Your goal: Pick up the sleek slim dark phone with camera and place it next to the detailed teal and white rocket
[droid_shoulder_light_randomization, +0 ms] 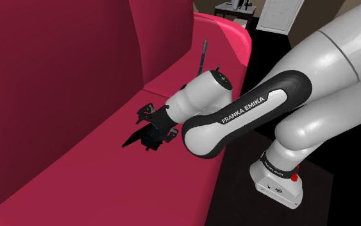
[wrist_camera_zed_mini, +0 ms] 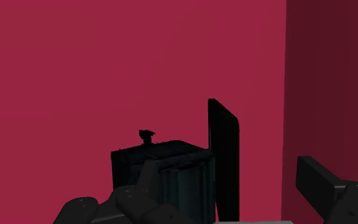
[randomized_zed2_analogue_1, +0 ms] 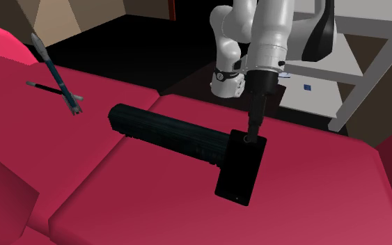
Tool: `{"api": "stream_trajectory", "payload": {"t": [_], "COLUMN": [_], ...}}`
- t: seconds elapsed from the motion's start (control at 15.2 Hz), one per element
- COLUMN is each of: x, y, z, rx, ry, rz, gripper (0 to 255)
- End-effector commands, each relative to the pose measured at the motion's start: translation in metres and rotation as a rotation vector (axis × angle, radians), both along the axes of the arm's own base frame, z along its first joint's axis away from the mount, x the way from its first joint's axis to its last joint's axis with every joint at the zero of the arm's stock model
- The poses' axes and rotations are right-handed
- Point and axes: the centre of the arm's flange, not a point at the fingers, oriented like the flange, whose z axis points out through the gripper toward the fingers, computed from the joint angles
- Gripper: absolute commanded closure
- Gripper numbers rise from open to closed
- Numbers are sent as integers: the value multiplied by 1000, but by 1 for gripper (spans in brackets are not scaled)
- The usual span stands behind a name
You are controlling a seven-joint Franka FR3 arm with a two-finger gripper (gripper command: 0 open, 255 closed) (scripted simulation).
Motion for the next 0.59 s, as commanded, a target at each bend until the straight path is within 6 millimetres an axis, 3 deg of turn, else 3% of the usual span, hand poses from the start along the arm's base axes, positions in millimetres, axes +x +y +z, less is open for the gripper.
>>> {"api": "stream_trajectory", "payload": {"t": [0.0, 0.53], "x": [7, 11], "y": [2, 5], "z": [-7, -14], "rx": [3, 3], "ry": [-1, -1], "rz": [-1, -1], "gripper": [0, 0]}}
